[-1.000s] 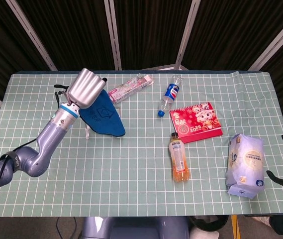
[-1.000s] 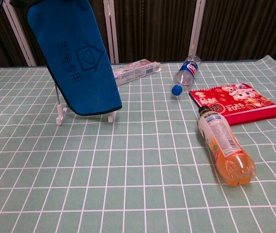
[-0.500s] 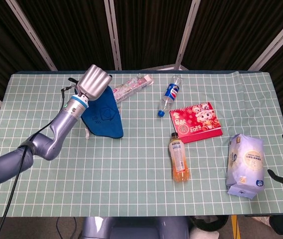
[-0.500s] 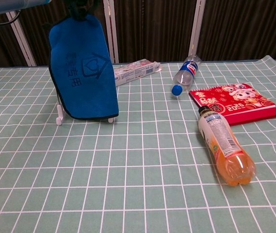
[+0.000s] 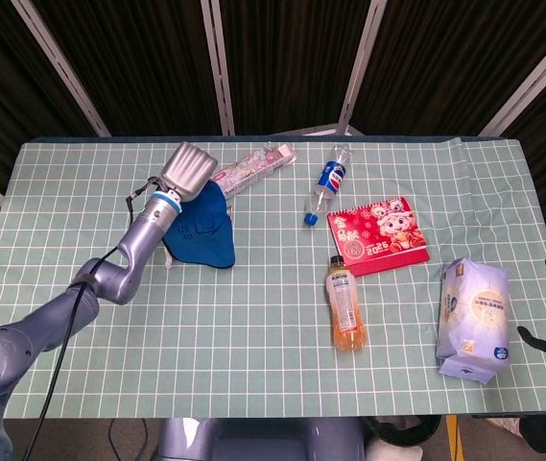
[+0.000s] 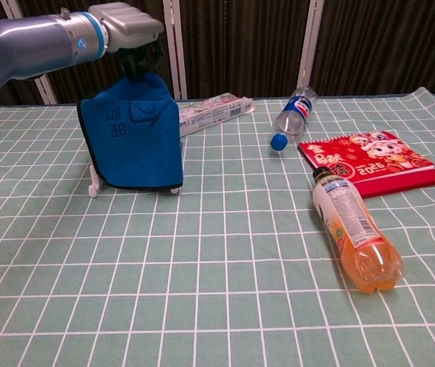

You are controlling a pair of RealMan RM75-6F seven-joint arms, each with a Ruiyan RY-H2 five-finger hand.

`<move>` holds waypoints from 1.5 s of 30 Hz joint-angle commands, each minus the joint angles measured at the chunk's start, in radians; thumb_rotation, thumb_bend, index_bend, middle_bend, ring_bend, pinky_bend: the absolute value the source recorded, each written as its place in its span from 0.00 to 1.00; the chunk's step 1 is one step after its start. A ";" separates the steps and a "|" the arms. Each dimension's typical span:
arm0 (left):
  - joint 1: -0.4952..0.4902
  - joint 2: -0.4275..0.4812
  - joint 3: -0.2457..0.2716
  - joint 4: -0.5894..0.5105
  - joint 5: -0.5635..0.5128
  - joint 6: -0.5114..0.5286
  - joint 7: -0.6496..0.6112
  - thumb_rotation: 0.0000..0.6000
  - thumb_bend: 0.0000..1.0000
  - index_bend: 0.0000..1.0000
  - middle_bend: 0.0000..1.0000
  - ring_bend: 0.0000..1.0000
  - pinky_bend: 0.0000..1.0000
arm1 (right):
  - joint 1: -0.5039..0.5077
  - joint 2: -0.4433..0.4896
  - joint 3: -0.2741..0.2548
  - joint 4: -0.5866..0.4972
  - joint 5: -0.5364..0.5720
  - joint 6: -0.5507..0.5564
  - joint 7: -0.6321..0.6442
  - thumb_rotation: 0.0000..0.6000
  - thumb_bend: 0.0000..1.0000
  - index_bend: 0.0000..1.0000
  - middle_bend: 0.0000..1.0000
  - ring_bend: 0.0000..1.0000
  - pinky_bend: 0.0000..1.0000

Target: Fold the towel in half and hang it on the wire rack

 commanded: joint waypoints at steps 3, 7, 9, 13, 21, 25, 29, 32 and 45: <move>-0.008 -0.037 -0.018 0.040 -0.039 -0.036 -0.026 1.00 0.26 0.06 1.00 0.97 1.00 | 0.001 -0.001 -0.001 0.001 0.002 -0.003 -0.003 1.00 0.00 0.00 0.00 0.00 0.00; -0.008 -0.036 -0.024 0.035 -0.043 -0.029 -0.033 1.00 0.16 0.00 1.00 0.97 1.00 | 0.001 -0.001 -0.001 0.001 0.001 -0.002 -0.002 1.00 0.00 0.00 0.00 0.00 0.00; -0.004 -0.031 -0.031 0.024 -0.044 -0.015 -0.041 1.00 0.14 0.00 1.00 0.96 1.00 | 0.000 -0.001 -0.002 0.000 0.000 -0.001 -0.001 1.00 0.00 0.00 0.00 0.00 0.00; 0.008 -0.013 -0.053 -0.016 -0.053 0.011 -0.073 1.00 0.06 0.00 1.00 0.96 1.00 | -0.001 0.000 -0.004 -0.003 -0.005 0.003 0.001 1.00 0.00 0.00 0.00 0.00 0.00; 0.049 0.078 -0.087 -0.161 -0.078 0.064 -0.110 1.00 0.05 0.00 1.00 0.96 1.00 | -0.006 0.003 -0.008 -0.010 -0.020 0.015 0.005 1.00 0.00 0.00 0.00 0.00 0.00; 0.111 0.164 -0.095 -0.299 -0.056 0.149 -0.151 1.00 0.05 0.00 0.98 0.95 1.00 | -0.008 0.006 -0.013 -0.017 -0.034 0.022 0.008 1.00 0.00 0.00 0.00 0.00 0.00; 0.273 0.324 -0.074 -0.561 -0.008 0.324 -0.220 1.00 0.02 0.00 0.81 0.78 0.92 | -0.011 0.012 -0.026 -0.036 -0.078 0.040 0.014 1.00 0.00 0.00 0.00 0.00 0.00; 0.384 0.447 -0.030 -0.751 -0.013 0.401 -0.199 1.00 0.00 0.00 0.49 0.47 0.56 | -0.013 0.017 -0.033 -0.048 -0.102 0.049 0.022 1.00 0.00 0.00 0.00 0.00 0.00; 0.689 0.598 0.137 -1.079 0.081 0.737 -0.095 1.00 0.00 0.00 0.00 0.00 0.00 | -0.011 0.026 -0.044 -0.058 -0.148 0.061 0.042 1.00 0.00 0.00 0.00 0.00 0.00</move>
